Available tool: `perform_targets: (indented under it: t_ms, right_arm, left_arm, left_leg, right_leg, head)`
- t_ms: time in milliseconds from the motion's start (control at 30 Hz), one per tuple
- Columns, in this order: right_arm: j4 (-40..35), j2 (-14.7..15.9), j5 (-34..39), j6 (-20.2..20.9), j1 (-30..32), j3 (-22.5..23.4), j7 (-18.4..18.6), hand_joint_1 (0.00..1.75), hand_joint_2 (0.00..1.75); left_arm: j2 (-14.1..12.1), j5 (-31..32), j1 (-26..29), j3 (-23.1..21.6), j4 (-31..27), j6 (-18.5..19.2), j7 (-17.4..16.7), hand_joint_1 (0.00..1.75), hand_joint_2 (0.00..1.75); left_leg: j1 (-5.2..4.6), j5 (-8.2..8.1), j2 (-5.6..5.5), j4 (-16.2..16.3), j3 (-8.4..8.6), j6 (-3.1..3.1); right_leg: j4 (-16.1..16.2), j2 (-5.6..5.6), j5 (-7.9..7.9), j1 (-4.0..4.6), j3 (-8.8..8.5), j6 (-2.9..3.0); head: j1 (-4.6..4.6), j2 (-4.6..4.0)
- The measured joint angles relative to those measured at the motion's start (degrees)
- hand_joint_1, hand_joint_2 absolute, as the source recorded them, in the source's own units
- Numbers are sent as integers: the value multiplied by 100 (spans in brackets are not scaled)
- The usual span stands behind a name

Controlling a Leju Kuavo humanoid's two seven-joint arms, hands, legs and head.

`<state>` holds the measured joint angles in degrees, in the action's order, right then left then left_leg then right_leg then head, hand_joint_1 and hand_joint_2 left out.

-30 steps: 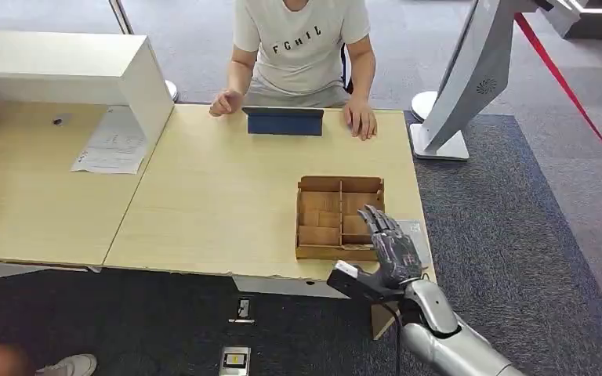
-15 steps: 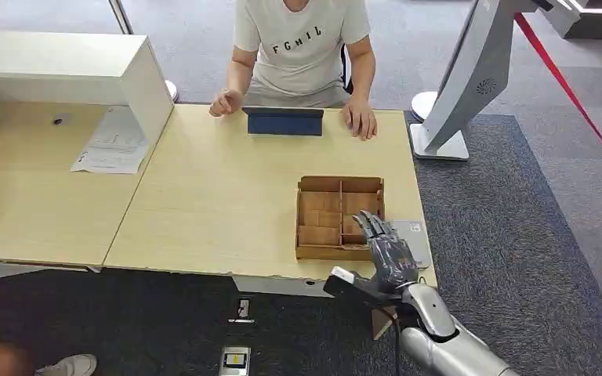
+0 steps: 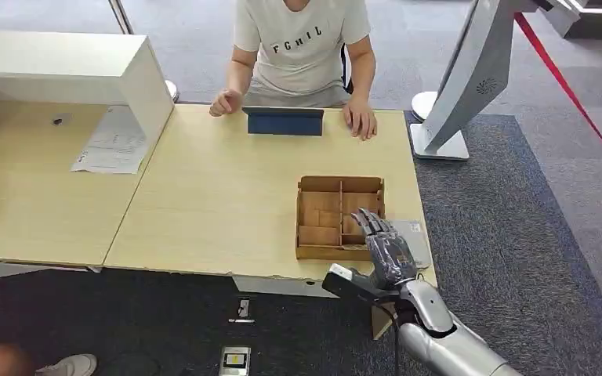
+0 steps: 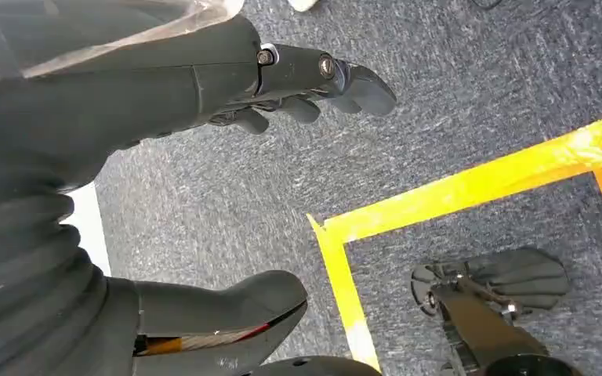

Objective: Pass the card to the sensor for recognition and then transmit it.

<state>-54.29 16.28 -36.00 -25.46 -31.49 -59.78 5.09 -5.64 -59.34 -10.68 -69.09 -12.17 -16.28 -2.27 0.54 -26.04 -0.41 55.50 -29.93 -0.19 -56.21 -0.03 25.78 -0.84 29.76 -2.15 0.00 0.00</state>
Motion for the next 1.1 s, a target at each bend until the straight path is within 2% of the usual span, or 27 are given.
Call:
perform_targets:
  t_ms: [800, 833, 867, 900, 1100]
  right_arm:
    - [380, -24, 85, 24, -75, 31, -199, 0, 175]
    - [400, -26, 85, 22, -79, 31, -208, 49, 175]
    - [420, -31, 87, 17, -84, 31, -223, 49, 175]
    - [442, -39, 98, 7, -88, 33, -238, 175, 175]
    - [538, -52, 111, -20, -104, 39, -289, 175, 175]
  left_arm:
    - [0, -33, 8, 0, 0, -11, -4, 0, 175]
    - [0, -33, 8, 0, 0, -11, -4, 0, 175]
    - [0, -33, 8, 0, 0, -11, -4, 0, 175]
    - [0, -33, 7, 0, 0, -9, -4, 0, 175]
    - [0, -22, 4, 0, 0, 0, -28, 0, 175]
  left_leg:
    - [0, 0, 0, 0, 0, 0]
    - [0, 0, 0, 0, 0, 0]
    - [0, 0, 0, 0, 0, 0]
    - [0, 0, 0, 0, 0, 0]
    - [0, 0, 0, 0, 0, 0]
  right_leg:
    - [0, 0, 0, 0, 0, 0]
    - [0, 0, 0, 0, 0, 0]
    - [0, 0, 0, 0, 0, 0]
    - [0, 0, 0, 0, 0, 0]
    - [0, 0, 0, 0, 0, 0]
  head:
    - [0, 0]
    - [0, 0]
    - [0, 0]
    - [0, 0]
    - [0, 0]
